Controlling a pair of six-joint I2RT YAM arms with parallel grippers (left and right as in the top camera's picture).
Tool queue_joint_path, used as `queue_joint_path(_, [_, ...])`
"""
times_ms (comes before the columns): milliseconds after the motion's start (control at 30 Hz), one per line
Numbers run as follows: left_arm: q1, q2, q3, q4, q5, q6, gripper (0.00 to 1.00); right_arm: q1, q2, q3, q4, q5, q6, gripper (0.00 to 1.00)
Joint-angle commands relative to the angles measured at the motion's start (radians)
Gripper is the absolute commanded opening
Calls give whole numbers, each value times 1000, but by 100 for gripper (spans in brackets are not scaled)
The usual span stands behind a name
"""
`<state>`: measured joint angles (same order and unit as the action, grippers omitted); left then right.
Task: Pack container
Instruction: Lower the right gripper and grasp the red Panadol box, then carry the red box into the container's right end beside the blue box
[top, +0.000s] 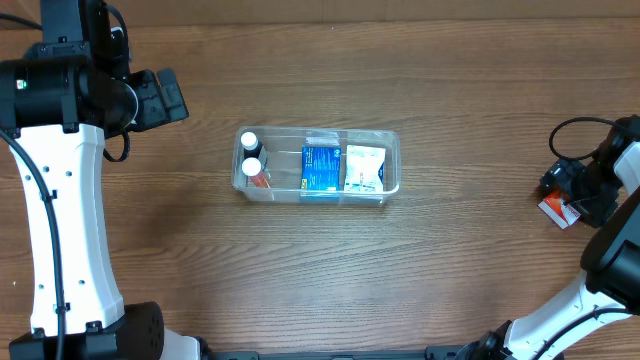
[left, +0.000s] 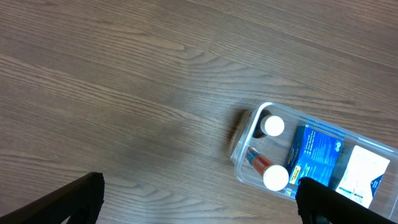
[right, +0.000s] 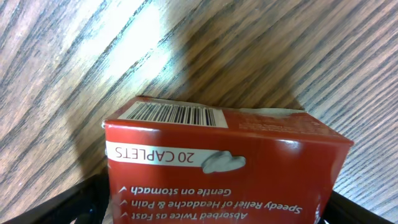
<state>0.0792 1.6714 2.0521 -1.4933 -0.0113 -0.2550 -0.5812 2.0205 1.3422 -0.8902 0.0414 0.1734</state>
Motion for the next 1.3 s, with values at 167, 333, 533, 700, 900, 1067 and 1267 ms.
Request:
queue_joint_path(167, [-1,-14,-3,0,12,5,100,3,22,-25,18,-44,9,81])
queue_joint_path(333, [-1,-14,-3,1,12,5,100,3,22,-25,18,-44,10,76])
queue_joint_path(533, [-1,-14,-3,1,12,5,100,3,22,-25,18,-44,10,68])
queue_joint_path(700, [-1,-14,-3,1,12,5,100,4,22,-19,10,-44,10,69])
queue_joint_path(900, [-1,-14,-3,3,12,5,100,33,-18,42,-44,-44,9,68])
queue_joint_path(1067, [-1,-14,-3,5,12,5,100,97,-130,77,-66,-44,9,68])
queue_joint_path(1267, [-1,-14,-3,9,12,5,100,257,-330,120,-144,-89,9,68])
